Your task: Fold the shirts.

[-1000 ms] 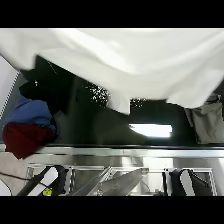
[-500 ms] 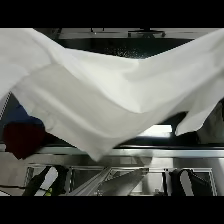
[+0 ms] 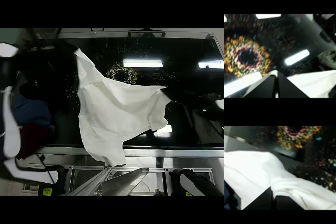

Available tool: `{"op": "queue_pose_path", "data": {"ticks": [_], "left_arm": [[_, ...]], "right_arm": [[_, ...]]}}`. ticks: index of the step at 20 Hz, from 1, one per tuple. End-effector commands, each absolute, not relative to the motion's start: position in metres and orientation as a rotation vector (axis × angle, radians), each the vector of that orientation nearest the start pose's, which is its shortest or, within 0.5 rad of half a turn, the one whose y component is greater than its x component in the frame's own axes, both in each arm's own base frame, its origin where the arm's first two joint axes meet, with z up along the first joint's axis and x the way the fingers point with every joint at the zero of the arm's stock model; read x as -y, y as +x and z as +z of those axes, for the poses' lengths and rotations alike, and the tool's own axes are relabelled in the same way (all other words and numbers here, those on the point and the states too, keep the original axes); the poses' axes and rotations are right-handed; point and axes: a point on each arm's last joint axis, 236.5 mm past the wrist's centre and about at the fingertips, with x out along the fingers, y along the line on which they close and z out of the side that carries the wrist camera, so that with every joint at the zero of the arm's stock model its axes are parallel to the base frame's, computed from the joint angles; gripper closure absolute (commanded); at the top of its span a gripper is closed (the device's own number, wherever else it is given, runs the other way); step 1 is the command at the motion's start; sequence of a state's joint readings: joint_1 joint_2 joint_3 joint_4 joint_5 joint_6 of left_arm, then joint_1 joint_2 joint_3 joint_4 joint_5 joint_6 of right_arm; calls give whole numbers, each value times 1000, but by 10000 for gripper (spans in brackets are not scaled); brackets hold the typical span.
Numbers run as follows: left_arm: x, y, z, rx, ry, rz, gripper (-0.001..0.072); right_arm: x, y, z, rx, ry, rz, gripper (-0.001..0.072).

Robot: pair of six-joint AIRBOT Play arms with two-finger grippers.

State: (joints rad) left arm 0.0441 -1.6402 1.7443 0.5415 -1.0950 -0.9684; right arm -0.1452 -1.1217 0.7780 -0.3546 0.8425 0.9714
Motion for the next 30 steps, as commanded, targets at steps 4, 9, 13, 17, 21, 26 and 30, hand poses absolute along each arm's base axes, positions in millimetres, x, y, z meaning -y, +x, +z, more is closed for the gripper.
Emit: {"op": "queue_pose_path", "data": {"ticks": [4,9,13,17,21,26,30], "left_arm": [[136,599,47,-867,-448,-719,678],[88,558,64,-985,-494,-750,0],[66,468,37,-1334,-694,-805,6],[80,374,-26,-1669,-775,-737,166],[91,279,-84,-1905,-688,-608,165],[109,234,-112,-1948,-691,-553,165],[132,231,-125,-1924,-645,-565,215]], "right_arm": [[-106,460,-48,-872,761,409,646],[-80,464,24,-858,624,592,333],[-22,423,44,-974,548,532,205],[-21,371,11,-1143,583,517,206],[-32,343,-23,-1228,654,500,207],[-34,339,-24,-1237,660,505,206],[-34,339,-24,-1237,656,509,206]]}}
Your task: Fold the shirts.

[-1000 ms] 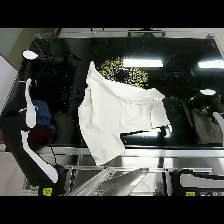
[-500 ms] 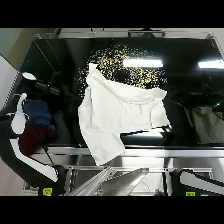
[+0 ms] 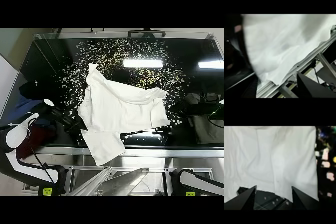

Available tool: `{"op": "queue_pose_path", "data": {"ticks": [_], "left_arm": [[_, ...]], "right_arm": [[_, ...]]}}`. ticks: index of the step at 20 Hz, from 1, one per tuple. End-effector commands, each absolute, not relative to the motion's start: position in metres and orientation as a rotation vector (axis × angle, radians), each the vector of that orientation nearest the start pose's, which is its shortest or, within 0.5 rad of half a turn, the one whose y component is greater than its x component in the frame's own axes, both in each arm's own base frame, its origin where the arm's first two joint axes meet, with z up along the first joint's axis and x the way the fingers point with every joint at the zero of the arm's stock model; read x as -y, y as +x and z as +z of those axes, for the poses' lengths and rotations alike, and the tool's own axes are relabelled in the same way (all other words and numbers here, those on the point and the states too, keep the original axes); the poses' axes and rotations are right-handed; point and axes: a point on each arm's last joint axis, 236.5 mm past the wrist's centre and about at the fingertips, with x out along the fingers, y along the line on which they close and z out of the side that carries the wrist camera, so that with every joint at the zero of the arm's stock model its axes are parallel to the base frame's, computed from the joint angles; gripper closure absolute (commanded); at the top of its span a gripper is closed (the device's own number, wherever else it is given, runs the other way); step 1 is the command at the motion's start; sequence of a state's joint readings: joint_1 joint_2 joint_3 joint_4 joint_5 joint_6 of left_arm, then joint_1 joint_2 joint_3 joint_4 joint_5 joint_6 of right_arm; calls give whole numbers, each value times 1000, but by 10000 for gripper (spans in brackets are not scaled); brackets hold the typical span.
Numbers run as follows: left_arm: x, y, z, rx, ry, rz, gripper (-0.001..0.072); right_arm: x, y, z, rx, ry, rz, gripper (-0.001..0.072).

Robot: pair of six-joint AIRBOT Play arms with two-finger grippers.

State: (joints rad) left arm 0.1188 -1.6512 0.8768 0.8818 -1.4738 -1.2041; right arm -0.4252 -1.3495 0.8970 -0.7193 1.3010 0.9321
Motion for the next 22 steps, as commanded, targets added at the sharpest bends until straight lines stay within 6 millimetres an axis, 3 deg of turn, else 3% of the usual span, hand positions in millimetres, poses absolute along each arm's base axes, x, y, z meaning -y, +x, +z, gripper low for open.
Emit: {"op": "queue_pose_path", "data": {"ticks": [1,2,3,4,7,12,18,22], "left_arm": [[142,235,-124,-1904,-651,-581,216],[151,238,-121,-1890,-660,-602,261],[159,240,-117,-1874,-651,-639,506],[164,244,-113,-1858,-627,-672,697],[166,270,-96,-1798,-576,-712,693],[126,315,-65,-1718,-556,-675,691],[106,323,-64,-1690,-573,-645,691],[103,322,-63,-1691,-575,-654,690]], "right_arm": [[-35,339,-24,-1237,656,509,206],[-35,339,-24,-1238,656,509,207],[-34,338,-25,-1241,653,508,206],[-34,336,-27,-1253,640,508,206],[-32,326,-37,-1312,583,498,206],[-42,328,-42,-1312,562,506,206],[-122,322,-75,-1390,406,622,204],[-147,329,-93,-1406,408,557,199]]}}
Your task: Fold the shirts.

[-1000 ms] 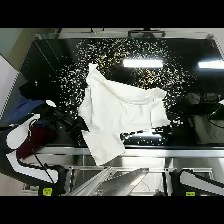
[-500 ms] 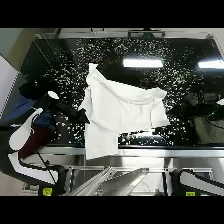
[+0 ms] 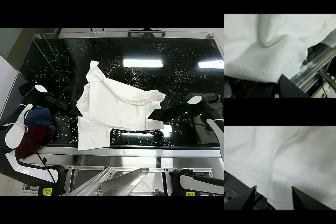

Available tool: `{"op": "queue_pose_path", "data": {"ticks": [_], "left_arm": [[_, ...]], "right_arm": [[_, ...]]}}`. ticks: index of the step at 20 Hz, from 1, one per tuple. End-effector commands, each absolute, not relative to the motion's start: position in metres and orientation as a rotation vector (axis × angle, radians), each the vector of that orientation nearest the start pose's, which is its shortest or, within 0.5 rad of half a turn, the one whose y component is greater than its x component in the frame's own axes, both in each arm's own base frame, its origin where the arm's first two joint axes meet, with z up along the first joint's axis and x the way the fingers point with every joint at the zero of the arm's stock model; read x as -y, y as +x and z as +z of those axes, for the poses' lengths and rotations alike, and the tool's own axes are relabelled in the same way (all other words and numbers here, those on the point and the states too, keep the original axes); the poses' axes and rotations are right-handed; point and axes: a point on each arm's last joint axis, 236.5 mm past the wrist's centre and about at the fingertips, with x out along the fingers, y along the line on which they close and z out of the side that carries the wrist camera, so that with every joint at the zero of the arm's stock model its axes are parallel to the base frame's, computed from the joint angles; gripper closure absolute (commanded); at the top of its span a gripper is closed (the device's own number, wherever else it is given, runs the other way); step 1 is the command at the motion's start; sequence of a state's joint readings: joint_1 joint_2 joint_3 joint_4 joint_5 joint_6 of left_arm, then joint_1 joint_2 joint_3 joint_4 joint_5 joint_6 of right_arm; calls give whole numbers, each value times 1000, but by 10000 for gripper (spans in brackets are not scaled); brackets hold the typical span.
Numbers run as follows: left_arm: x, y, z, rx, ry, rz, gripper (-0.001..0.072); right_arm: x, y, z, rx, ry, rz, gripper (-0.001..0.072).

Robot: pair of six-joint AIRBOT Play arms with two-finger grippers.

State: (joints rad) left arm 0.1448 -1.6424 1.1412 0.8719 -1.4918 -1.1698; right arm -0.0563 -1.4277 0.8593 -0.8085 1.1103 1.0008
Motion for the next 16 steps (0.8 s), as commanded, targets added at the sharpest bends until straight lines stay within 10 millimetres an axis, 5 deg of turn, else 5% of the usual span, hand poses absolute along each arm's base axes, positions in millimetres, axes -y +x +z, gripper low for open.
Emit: {"op": "queue_pose_path", "data": {"ticks": [1,4,8,10,16], "left_arm": [[104,320,-62,-1694,-571,-663,690],[105,319,-62,-1696,-568,-669,689],[105,319,-61,-1696,-564,-678,683],[105,318,-61,-1697,-563,-679,683],[105,318,-61,-1694,-557,-686,683]], "right_arm": [[-150,330,-95,-1413,420,538,201],[-154,332,-96,-1422,381,505,207],[-126,337,-106,-1474,188,332,210],[-117,339,-107,-1477,112,279,299],[-114,335,-109,-1501,103,211,307]]}}
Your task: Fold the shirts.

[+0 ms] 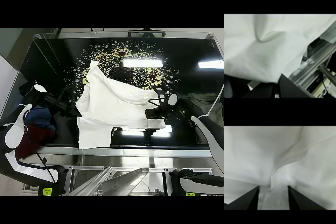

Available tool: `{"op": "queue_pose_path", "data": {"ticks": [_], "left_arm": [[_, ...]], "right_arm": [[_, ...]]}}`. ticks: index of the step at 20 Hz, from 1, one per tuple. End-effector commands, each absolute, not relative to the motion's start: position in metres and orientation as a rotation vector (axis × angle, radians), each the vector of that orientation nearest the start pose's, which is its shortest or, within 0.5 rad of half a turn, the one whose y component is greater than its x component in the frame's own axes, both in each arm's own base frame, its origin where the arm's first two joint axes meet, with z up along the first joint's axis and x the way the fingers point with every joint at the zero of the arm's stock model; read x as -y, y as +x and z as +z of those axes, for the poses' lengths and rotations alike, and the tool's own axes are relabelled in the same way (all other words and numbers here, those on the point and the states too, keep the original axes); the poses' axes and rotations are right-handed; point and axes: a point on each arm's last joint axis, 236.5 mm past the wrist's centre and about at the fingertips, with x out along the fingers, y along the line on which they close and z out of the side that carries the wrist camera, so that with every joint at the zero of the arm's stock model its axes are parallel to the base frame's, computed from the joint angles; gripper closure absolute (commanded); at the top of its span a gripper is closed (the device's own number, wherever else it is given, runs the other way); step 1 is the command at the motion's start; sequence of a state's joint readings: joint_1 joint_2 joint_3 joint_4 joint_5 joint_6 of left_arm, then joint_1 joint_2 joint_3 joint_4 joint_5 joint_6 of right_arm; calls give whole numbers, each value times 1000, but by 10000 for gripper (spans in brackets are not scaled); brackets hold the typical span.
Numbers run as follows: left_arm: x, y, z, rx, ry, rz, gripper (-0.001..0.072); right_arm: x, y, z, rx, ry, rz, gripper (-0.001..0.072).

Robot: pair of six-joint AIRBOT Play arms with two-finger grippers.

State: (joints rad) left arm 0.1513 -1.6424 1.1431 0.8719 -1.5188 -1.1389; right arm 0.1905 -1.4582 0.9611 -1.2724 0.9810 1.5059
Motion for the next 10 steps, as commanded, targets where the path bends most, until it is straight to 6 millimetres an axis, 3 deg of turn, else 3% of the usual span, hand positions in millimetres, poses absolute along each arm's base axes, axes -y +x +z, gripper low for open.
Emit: {"op": "queue_pose_path", "data": {"ticks": [1,2,4,5,7,10], "left_arm": [[105,318,-61,-1692,-555,-690,683],[105,318,-61,-1691,-554,-690,683],[105,318,-61,-1690,-553,-692,683],[105,318,-61,-1691,-552,-693,683],[105,318,-61,-1690,-552,-693,683],[105,318,-60,-1690,-557,-698,683]], "right_arm": [[-114,335,-109,-1502,105,212,313],[-115,334,-109,-1505,108,214,515],[-115,334,-108,-1506,114,208,653],[-115,333,-108,-1513,117,205,693],[-115,330,-106,-1527,123,200,694],[-117,336,-77,-1507,119,221,695]]}}
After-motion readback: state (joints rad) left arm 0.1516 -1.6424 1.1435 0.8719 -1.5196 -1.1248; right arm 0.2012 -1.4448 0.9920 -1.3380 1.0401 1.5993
